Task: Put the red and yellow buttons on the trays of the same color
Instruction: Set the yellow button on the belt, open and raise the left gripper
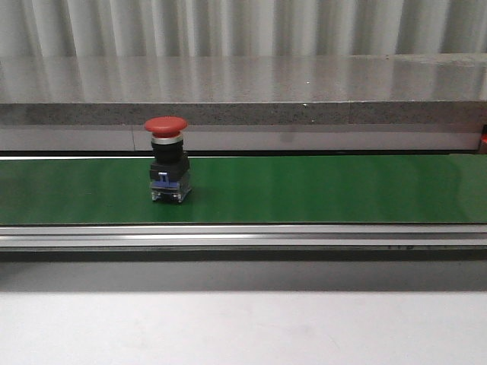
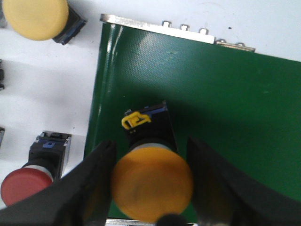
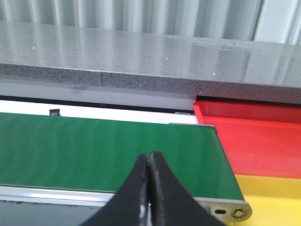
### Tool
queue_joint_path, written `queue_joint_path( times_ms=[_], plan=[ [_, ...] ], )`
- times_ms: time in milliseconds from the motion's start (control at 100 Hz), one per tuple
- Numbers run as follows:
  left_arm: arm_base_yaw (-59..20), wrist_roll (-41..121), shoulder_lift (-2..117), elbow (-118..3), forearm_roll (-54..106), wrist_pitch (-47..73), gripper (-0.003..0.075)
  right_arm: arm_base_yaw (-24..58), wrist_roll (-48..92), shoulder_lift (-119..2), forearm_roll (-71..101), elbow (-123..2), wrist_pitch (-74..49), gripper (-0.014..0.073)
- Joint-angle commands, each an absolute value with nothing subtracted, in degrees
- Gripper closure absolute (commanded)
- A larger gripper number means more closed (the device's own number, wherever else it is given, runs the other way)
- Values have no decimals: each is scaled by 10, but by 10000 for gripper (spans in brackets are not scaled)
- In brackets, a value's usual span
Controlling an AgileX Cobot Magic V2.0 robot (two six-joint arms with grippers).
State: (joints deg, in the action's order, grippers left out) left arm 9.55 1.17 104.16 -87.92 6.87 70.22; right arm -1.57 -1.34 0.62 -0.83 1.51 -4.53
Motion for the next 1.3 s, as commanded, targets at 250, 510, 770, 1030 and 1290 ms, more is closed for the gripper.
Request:
queue_joint_path(
  times_ms=[250, 510, 770, 1030, 1290],
  plan=[
    [64, 24, 983, -894, 103, 644, 162, -20, -12, 15, -15, 16, 4, 661],
    [6, 26, 915, -884, 103, 591, 318, -20, -12, 15, -15, 16, 4, 661],
    [-54, 39, 816, -779, 103, 510, 737, -20, -12, 15, -15, 16, 4, 661],
    [-90, 39, 687, -647, 103, 445, 740, -20, -12, 15, -15, 16, 4, 661],
    [-115, 40, 534, -524, 103, 387, 740, -20, -12, 15, -15, 16, 4, 661]
  ],
)
